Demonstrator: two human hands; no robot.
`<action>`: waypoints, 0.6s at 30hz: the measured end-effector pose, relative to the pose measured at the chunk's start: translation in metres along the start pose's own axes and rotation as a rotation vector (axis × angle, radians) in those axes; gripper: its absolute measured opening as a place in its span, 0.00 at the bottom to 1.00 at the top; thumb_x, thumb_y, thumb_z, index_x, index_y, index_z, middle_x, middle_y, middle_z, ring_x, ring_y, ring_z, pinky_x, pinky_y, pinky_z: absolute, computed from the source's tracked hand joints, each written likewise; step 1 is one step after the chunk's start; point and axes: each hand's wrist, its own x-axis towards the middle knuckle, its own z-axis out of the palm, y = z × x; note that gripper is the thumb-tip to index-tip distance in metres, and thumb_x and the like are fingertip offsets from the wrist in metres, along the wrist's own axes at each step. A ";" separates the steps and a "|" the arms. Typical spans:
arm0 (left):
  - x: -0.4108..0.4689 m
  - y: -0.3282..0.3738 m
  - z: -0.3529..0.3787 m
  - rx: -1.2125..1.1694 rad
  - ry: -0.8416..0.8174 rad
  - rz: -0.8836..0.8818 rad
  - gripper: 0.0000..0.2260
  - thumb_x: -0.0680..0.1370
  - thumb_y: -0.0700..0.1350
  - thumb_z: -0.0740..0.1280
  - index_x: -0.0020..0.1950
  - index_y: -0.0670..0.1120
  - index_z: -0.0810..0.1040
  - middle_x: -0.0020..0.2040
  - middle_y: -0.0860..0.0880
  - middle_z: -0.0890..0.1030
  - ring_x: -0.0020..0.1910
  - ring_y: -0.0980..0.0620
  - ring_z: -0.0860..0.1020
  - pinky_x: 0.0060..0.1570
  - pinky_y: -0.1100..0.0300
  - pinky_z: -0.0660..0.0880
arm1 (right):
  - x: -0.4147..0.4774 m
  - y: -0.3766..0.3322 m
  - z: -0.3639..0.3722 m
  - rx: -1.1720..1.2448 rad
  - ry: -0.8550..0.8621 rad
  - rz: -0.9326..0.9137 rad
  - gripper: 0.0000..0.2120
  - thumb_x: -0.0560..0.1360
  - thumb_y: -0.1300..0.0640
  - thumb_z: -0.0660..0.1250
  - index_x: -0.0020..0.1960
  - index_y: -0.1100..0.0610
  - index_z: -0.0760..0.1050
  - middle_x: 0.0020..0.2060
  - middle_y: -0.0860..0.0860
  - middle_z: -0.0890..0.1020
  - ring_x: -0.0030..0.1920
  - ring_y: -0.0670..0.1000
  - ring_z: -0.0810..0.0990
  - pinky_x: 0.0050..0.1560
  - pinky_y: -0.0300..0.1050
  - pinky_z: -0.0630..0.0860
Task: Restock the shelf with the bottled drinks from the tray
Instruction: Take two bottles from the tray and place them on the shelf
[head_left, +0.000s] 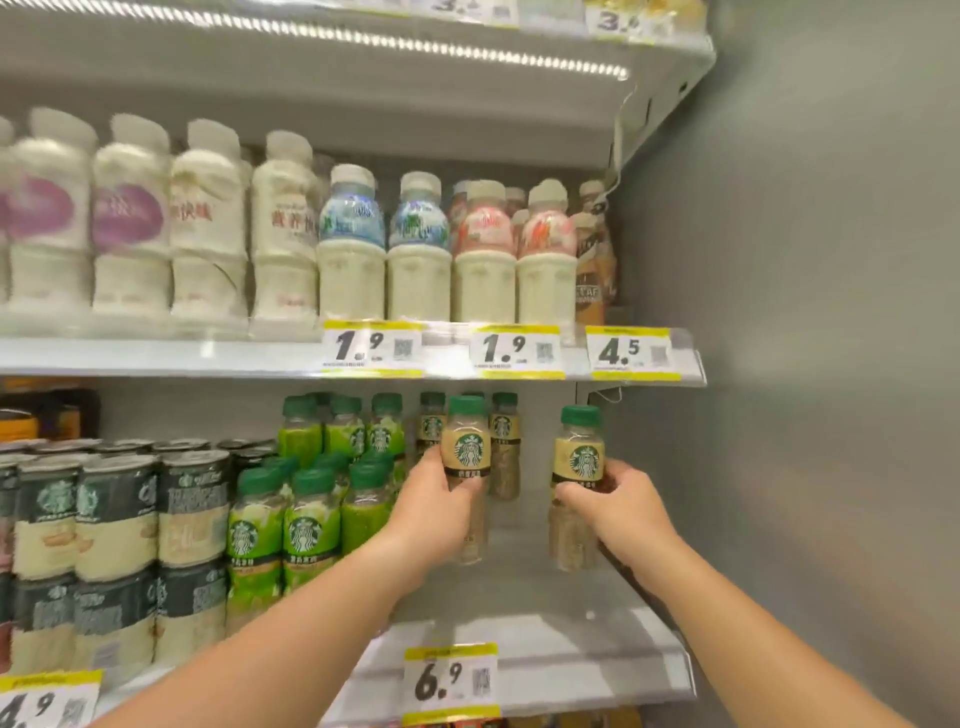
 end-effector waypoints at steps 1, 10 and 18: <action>0.012 0.001 0.003 0.015 0.025 -0.017 0.14 0.81 0.44 0.65 0.65 0.52 0.71 0.55 0.54 0.76 0.49 0.56 0.73 0.52 0.61 0.68 | 0.011 0.001 0.001 0.000 0.006 0.007 0.08 0.67 0.55 0.76 0.45 0.49 0.81 0.39 0.45 0.86 0.42 0.48 0.84 0.43 0.46 0.80; 0.068 -0.019 0.016 0.034 0.076 -0.034 0.15 0.81 0.39 0.63 0.67 0.45 0.69 0.63 0.45 0.75 0.61 0.47 0.74 0.62 0.55 0.68 | 0.081 0.002 0.028 -0.025 0.028 -0.014 0.12 0.69 0.55 0.74 0.50 0.49 0.76 0.44 0.46 0.83 0.44 0.46 0.81 0.38 0.42 0.75; 0.087 -0.056 0.034 -0.073 0.154 -0.042 0.20 0.80 0.34 0.61 0.70 0.48 0.65 0.60 0.48 0.75 0.60 0.48 0.73 0.62 0.54 0.70 | 0.102 0.033 0.053 -0.041 0.019 -0.003 0.14 0.70 0.56 0.73 0.52 0.49 0.75 0.43 0.48 0.83 0.39 0.44 0.82 0.31 0.36 0.74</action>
